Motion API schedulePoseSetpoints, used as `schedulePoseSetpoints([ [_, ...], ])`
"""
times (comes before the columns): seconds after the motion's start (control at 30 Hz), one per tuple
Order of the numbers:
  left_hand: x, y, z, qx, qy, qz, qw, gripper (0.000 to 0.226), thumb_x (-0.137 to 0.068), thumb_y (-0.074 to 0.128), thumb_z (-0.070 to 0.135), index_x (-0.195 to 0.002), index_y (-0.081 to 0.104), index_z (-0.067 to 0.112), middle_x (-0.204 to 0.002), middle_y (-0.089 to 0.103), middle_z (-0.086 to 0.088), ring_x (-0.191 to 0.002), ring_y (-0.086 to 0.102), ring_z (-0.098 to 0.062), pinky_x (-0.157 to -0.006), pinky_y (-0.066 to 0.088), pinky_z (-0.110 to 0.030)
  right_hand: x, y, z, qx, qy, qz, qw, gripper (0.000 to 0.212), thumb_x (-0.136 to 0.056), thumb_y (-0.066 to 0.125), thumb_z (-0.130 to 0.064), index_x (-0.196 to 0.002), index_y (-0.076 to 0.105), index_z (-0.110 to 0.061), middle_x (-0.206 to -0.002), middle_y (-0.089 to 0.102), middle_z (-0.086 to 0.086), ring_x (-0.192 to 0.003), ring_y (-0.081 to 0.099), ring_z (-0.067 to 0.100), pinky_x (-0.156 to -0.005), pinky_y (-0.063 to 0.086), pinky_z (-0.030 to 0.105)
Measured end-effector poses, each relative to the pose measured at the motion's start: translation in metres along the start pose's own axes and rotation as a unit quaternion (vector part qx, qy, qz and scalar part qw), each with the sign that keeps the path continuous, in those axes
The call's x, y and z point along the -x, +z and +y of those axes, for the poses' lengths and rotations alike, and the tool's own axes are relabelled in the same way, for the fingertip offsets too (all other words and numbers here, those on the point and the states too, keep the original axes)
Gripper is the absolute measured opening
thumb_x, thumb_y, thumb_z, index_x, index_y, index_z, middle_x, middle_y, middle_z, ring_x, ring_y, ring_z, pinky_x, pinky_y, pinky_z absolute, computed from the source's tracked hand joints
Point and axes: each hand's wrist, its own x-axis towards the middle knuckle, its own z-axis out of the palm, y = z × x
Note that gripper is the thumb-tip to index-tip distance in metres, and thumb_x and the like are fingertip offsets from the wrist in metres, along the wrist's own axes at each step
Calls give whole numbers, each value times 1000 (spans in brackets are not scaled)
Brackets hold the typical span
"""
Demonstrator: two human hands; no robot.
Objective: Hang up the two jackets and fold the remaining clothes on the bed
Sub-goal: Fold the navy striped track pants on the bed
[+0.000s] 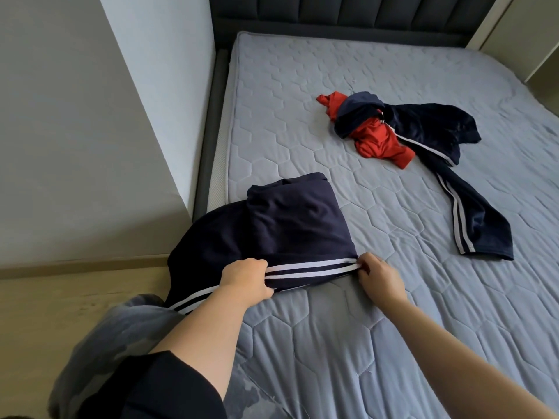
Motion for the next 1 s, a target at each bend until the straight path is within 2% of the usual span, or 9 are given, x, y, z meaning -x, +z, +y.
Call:
schedulePoseSetpoints([
  [0.1, 0, 1, 0, 19, 12, 29, 999, 25, -82, 57, 37, -70, 39, 24, -73, 47, 9, -69, 48, -15, -61, 35, -26, -5, -5, -2, 68, -14, 22, 997, 8, -87, 53, -10, -82, 53, -4, -85, 65, 15, -76, 56, 39, -60, 33, 37],
  [0.3, 2, -1, 5, 77, 35, 117, 990, 29, -84, 58, 30, -70, 34, 21, -67, 39, 9, -66, 44, -16, -59, 31, -26, -9, 11, -33, -125, 150, 135, 971, 33, -86, 45, -6, -56, 36, -15, -56, 46, 5, -61, 42, 29, -50, 22, 34],
  [0.4, 4, 3, 2, 59, 31, 81, 994, 22, -86, 57, 31, -80, 40, 19, -81, 48, 4, -72, 45, -18, -64, 35, -28, -6, 22, -28, -148, 151, 80, 974, 16, -83, 43, -4, -70, 47, -11, -66, 51, 1, -69, 45, 26, -55, 30, 32],
  [0.57, 2, 5, 2, 28, 61, 36, 997, 22, -82, 58, 25, -70, 40, 19, -77, 47, 6, -77, 50, -18, -63, 36, -27, -16, 10, -13, -5, 130, -27, 991, 13, -78, 43, -4, -69, 48, -11, -75, 58, 9, -71, 51, 31, -60, 35, 31],
  [0.67, -2, 3, -4, 195, 10, -79, 978, 25, -74, 65, 18, -60, 45, 23, -70, 50, 6, -68, 48, -13, -60, 39, -22, -30, -1, -11, -28, 99, -145, 984, 20, -78, 41, 3, -85, 57, -7, -77, 56, 7, -77, 52, 26, -64, 38, 28],
  [0.73, -6, -2, -10, 398, -89, -105, 907, 18, -78, 66, 18, -65, 54, 19, -66, 53, 3, -63, 50, -12, -55, 41, -18, -35, -8, -13, -86, 121, -147, 978, 27, -78, 36, 8, -88, 58, -5, -70, 56, 7, -70, 53, 26, -58, 40, 27],
  [0.83, -8, -6, -13, 588, -212, -102, 774, 24, -90, 58, 31, -88, 55, 7, -78, 56, -9, -63, 57, -19, -54, 46, -25, -37, -11, -19, -296, 240, -81, 921, 42, -80, 29, 11, -99, 63, -4, -65, 55, 11, -55, 52, 25, -45, 43, 22],
  [0.93, -8, 0, -12, 554, -195, -118, 801, 27, -82, 70, 29, -94, 54, 12, -89, 62, -6, -67, 62, -17, -56, 51, -27, -37, -13, -26, -478, 310, -66, 819, 28, -88, 37, -7, -90, 64, -6, -66, 59, 11, -55, 53, 24, -47, 44, 25],
  [1.0, -7, -1, -10, 550, -178, -125, 806, 32, -78, 76, 21, -98, 52, 15, -100, 62, -5, -79, 63, -18, -63, 54, -30, -37, -17, -28, -516, 313, -81, 793, 30, -93, 40, -27, -79, 61, -11, -62, 62, 7, -53, 53, 21, -51, 39, 27],
])
